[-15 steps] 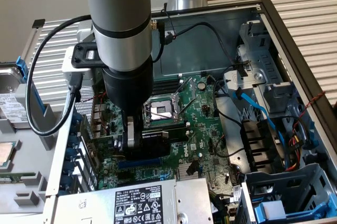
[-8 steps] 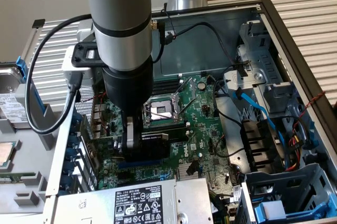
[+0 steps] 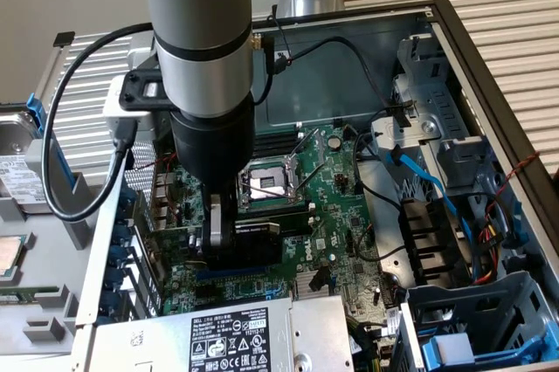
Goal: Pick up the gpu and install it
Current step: 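Insert the gpu into the slot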
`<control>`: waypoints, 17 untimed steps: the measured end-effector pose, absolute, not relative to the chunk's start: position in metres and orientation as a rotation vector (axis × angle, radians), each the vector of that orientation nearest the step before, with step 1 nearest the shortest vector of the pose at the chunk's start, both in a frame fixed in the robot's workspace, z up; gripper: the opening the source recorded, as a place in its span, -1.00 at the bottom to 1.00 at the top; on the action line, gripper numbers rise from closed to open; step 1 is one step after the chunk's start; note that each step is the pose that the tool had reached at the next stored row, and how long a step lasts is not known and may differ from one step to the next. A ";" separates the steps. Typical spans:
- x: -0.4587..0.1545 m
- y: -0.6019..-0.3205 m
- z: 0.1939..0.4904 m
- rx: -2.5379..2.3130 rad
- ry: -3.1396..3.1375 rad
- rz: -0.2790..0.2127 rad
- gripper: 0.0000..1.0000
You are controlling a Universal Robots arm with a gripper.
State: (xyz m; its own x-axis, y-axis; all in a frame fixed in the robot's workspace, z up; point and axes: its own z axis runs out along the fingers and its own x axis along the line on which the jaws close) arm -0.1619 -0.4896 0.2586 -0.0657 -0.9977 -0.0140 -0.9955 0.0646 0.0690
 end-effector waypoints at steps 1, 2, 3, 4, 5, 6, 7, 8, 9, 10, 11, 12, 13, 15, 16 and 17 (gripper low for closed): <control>-0.162 -0.490 0.259 2.119 -2.267 -0.093 -0.47; -0.162 -0.490 0.258 2.116 -2.270 -0.093 -0.47; -0.162 -0.490 0.258 2.114 -2.273 -0.093 -0.47; -0.162 -0.490 0.258 2.111 -2.275 -0.093 -0.47; -0.162 -0.490 0.257 2.109 -2.277 -0.094 -0.47; -0.162 -0.490 0.257 2.108 -2.278 -0.093 -0.47; -0.162 -0.489 0.257 2.108 -2.278 -0.093 -0.47; -0.162 -0.489 0.257 2.107 -2.278 -0.093 -0.47; -0.162 -0.489 0.257 2.107 -2.278 -0.093 -0.47; -0.162 -0.489 0.257 2.107 -2.278 -0.093 -0.47; -0.162 -0.489 0.257 2.107 -2.278 -0.093 -0.47; -0.162 -0.489 0.257 2.107 -2.278 -0.093 -0.47; -0.162 -0.489 0.257 2.107 -2.278 -0.093 -0.47; -0.162 -0.489 0.257 2.107 -2.278 -0.093 -0.47; -0.162 -0.489 0.257 2.107 -2.278 -0.093 -0.47; -0.162 -0.489 0.257 2.107 -2.278 -0.093 -0.47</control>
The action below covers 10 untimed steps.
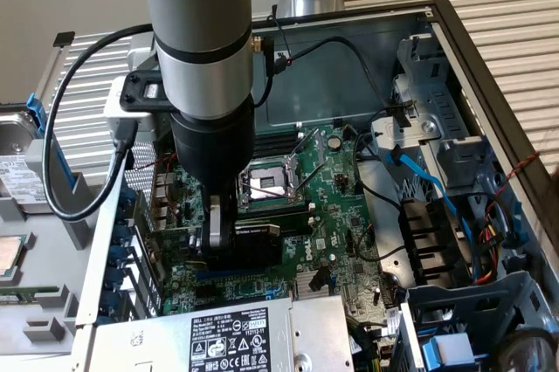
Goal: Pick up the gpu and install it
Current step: 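Insert the gpu into the slot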
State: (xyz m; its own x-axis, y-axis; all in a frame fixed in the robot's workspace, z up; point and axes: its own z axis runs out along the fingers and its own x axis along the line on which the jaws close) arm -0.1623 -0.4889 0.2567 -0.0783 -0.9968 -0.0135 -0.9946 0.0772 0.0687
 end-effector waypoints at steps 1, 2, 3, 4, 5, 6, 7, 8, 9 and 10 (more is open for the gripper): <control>-0.162 -0.489 0.257 2.107 -2.278 -0.093 -0.47; -0.162 -0.488 0.257 2.107 -2.278 -0.093 -0.47; -0.162 -0.488 0.257 2.107 -2.278 -0.093 -0.47; -0.162 -0.487 0.257 2.107 -2.278 -0.093 -0.47; -0.162 -0.487 0.257 2.107 -2.278 -0.093 -0.47; -0.162 -0.487 0.257 2.107 -2.278 -0.093 -0.47; -0.162 -0.487 0.257 2.107 -2.278 -0.093 -0.47; -0.162 -0.486 0.257 2.107 -2.278 -0.093 -0.47; -0.162 -0.486 0.257 2.107 -2.278 -0.093 -0.47; -0.162 -0.486 0.257 2.107 -2.278 -0.093 -0.47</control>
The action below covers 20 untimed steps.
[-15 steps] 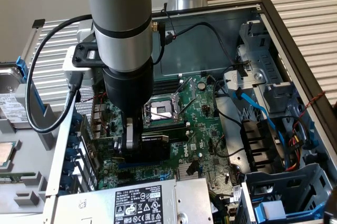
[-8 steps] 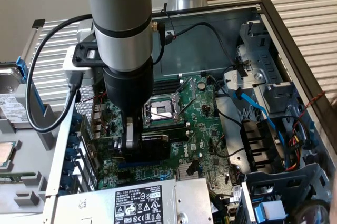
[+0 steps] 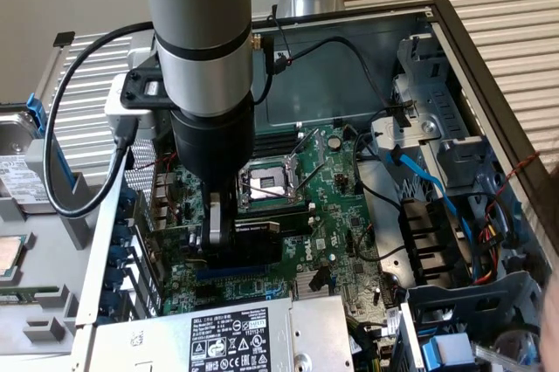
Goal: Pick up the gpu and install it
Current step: 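Insert the gpu into the slot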
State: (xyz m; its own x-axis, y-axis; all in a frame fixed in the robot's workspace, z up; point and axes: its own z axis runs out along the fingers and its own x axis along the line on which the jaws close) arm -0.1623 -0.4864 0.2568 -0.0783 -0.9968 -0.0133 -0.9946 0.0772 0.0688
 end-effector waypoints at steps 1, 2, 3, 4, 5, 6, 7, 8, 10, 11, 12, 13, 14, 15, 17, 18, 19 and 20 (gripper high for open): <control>-0.162 -0.486 0.257 2.107 -2.278 -0.093 -0.47; -0.162 -0.486 0.257 2.107 -2.278 -0.093 -0.47; -0.162 -0.486 0.257 2.107 -2.278 -0.092 -0.47; -0.162 -0.486 0.257 2.107 -2.279 -0.092 -0.47; -0.162 -0.485 0.257 2.107 -2.279 -0.091 -0.47; -0.162 -0.485 0.257 2.108 -2.279 -0.091 -0.47; -0.162 -0.485 0.257 2.108 -2.280 -0.090 -0.47; -0.162 -0.485 0.257 2.108 -2.280 -0.090 -0.47; -0.162 -0.485 0.257 2.109 -2.281 -0.088 -0.47; -0.162 -0.485 0.257 2.110 -2.282 -0.087 -0.47; -0.162 -0.485 0.257 2.110 -2.282 -0.086 -0.47; -0.162 -0.485 0.257 2.110 -2.283 -0.085 -0.47; -0.161 -0.485 0.257 2.110 -2.284 -0.084 -0.47; -0.161 -0.485 0.257 2.110 -2.285 -0.083 -0.47; -0.161 -0.485 0.256 2.110 -2.286 -0.082 -0.47; -0.161 -0.485 0.256 2.111 -2.286 -0.081 -0.47; -0.160 -0.485 0.256 2.111 -2.287 -0.080 -0.47; -0.160 -0.485 0.256 2.112 -2.288 -0.079 -0.47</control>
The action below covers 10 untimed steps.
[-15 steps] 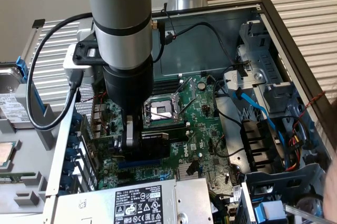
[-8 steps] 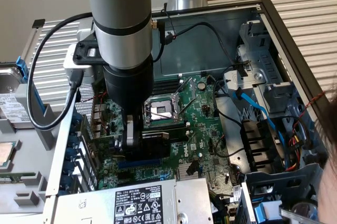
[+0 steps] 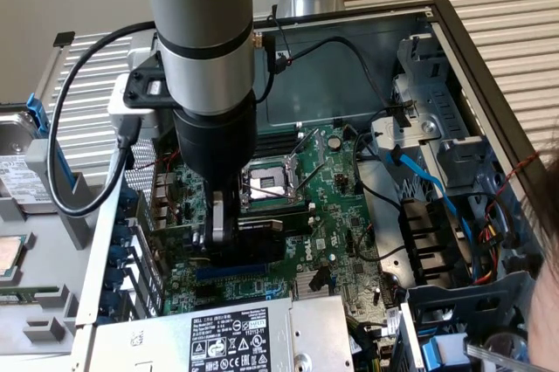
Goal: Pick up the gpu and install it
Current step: 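Insert the gpu into the slot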
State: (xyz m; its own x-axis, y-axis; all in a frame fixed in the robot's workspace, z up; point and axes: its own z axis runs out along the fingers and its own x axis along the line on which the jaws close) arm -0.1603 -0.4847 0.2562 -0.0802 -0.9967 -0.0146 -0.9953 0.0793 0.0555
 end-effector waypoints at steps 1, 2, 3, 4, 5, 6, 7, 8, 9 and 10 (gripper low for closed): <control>-0.160 -0.485 0.256 2.113 -2.288 -0.078 -0.47; -0.160 -0.485 0.256 2.113 -2.288 -0.078 -0.47; -0.160 -0.485 0.256 2.113 -2.288 -0.077 -0.47; -0.160 -0.485 0.256 2.113 -2.288 -0.077 -0.47; -0.160 -0.485 0.256 2.113 -2.288 -0.077 -0.47; -0.160 -0.485 0.256 2.113 -2.288 -0.077 -0.47; -0.161 -0.485 0.256 2.113 -2.288 -0.077 -0.47; -0.161 -0.485 0.256 2.113 -2.288 -0.077 -0.47; -0.161 -0.485 0.256 2.113 -2.288 -0.077 -0.47; -0.161 -0.485 0.256 2.113 -2.288 -0.077 -0.47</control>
